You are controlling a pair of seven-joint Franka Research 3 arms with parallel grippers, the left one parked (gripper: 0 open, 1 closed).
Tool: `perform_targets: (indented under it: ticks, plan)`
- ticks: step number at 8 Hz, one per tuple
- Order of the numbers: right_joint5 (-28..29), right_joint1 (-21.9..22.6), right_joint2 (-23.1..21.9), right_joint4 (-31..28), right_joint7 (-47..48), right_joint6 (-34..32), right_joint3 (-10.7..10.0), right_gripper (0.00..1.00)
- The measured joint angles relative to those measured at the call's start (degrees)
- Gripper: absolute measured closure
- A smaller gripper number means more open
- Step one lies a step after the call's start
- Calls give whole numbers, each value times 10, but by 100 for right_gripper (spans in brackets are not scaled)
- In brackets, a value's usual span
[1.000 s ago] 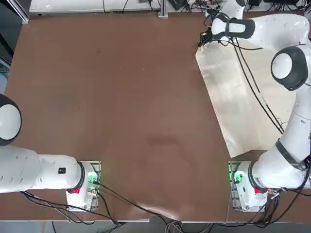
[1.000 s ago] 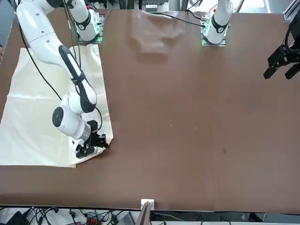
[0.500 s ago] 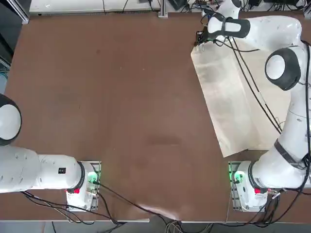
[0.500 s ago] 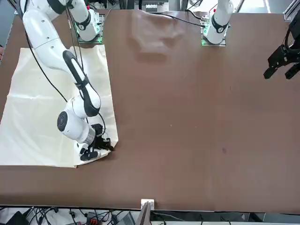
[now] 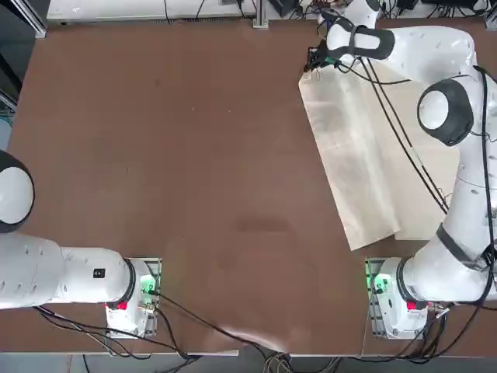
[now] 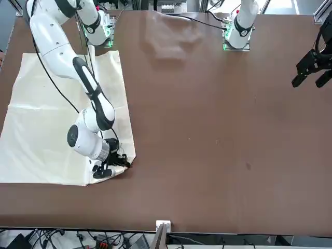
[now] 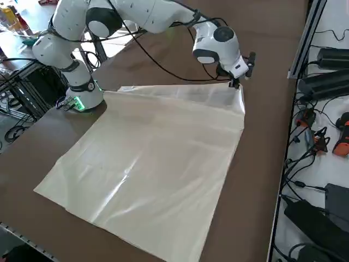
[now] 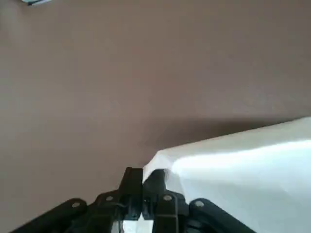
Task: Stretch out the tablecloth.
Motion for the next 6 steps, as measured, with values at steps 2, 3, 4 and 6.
perform_targets:
  ticks: [2, 3, 4, 6]
  plan:
    - [4, 8, 11, 20, 30, 0, 0, 98]
    - [5, 13, 18, 35, 48, 0, 0, 98]
    - [5, 17, 26, 48, 64, 0, -1, 98]
    - [5, 21, 37, 65, 94, 0, -3, 98]
